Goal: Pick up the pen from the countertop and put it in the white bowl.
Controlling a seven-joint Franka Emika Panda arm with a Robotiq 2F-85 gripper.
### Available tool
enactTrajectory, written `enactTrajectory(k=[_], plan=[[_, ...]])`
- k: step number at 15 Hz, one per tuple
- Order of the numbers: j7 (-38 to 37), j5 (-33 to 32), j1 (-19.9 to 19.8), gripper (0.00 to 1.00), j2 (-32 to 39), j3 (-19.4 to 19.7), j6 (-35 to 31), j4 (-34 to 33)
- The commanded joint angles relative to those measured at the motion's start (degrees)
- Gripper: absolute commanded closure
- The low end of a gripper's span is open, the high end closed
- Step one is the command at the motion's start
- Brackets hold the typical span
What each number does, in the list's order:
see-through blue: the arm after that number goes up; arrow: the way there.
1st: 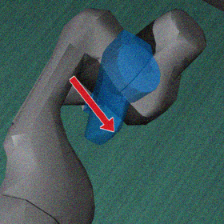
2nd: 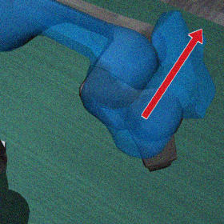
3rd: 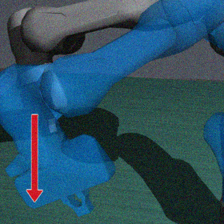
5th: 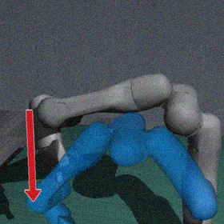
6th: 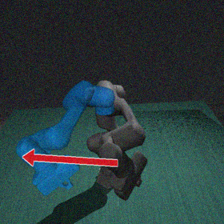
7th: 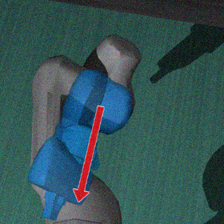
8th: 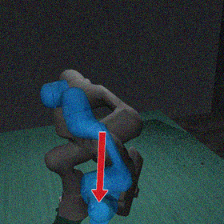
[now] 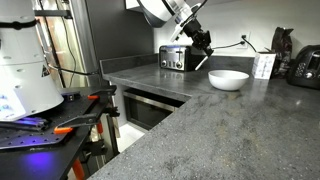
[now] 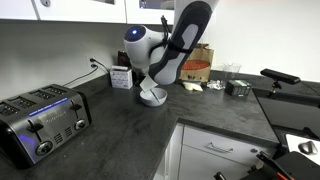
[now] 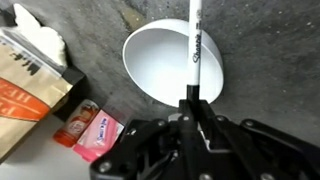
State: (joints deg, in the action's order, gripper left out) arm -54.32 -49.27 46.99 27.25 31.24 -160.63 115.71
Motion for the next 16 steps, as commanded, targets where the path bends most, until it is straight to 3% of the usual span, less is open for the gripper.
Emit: enactTrajectory(k=[1, 2, 3, 14, 15, 16], plan=[[-0.4, -1.3, 1.2, 0.96, 2.6, 1.2, 3.7, -3.6], [0.3, -1.1, 1.0, 0.96, 3.4, 1.0, 4.6, -4.5], [-1.0, -4.0, -2.9, 0.96, 3.1, -3.2, 7.0, -5.9], [4.7, -10.3, -19.5, 0.96, 11.4, -21.4, 19.7, -20.7], [5.2, -10.2, -20.3, 0.60, 12.1, -22.3, 20.4, -21.7], [5.6, -10.2, -20.8, 0.58, 12.6, -22.9, 21.0, -22.6]])
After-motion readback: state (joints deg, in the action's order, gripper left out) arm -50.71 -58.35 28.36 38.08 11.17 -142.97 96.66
